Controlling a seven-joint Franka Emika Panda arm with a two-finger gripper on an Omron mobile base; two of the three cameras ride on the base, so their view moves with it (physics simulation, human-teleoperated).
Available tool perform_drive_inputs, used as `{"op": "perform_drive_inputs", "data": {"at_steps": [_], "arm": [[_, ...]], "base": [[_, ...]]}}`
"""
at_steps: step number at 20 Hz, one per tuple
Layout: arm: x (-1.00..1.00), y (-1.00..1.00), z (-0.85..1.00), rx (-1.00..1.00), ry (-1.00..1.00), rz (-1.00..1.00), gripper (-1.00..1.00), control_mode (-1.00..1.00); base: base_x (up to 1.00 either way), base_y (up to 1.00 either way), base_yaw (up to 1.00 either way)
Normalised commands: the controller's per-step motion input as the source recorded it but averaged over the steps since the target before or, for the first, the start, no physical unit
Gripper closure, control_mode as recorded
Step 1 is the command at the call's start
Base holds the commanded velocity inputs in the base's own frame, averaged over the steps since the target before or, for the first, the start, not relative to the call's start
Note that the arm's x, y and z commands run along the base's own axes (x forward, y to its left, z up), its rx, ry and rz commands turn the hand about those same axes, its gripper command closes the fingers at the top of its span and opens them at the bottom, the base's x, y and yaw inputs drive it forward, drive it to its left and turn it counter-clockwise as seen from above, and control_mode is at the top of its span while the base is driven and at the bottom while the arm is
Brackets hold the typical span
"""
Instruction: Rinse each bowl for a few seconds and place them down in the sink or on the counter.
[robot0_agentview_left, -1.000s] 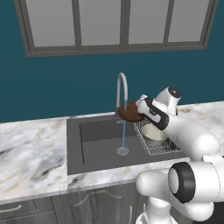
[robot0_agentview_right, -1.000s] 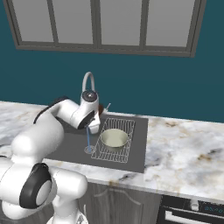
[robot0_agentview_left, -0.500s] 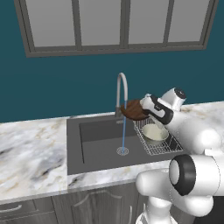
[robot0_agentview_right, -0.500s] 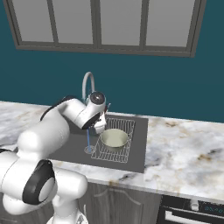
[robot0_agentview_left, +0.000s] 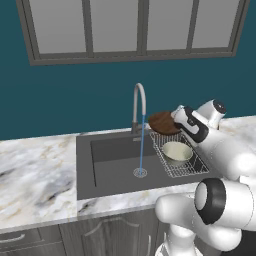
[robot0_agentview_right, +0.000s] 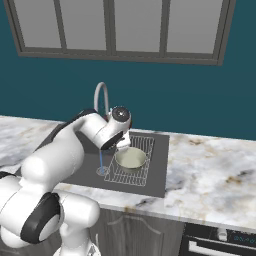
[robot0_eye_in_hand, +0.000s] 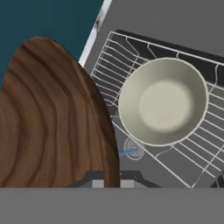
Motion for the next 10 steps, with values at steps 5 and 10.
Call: {"op": "perform_drive_inputs", "data": {"at_steps": [5, 10], "arm": [[0.0, -0.45, 0.2, 0.0, 0.04, -0.12, 1.0, -1.0], [-0.06, -0.52, 0.13, 0.0, 0.04, -0.17, 1.0, -1.0]], "base": [[0.0, 0.0, 0.0], [0.0, 0.0, 0.0]]}}
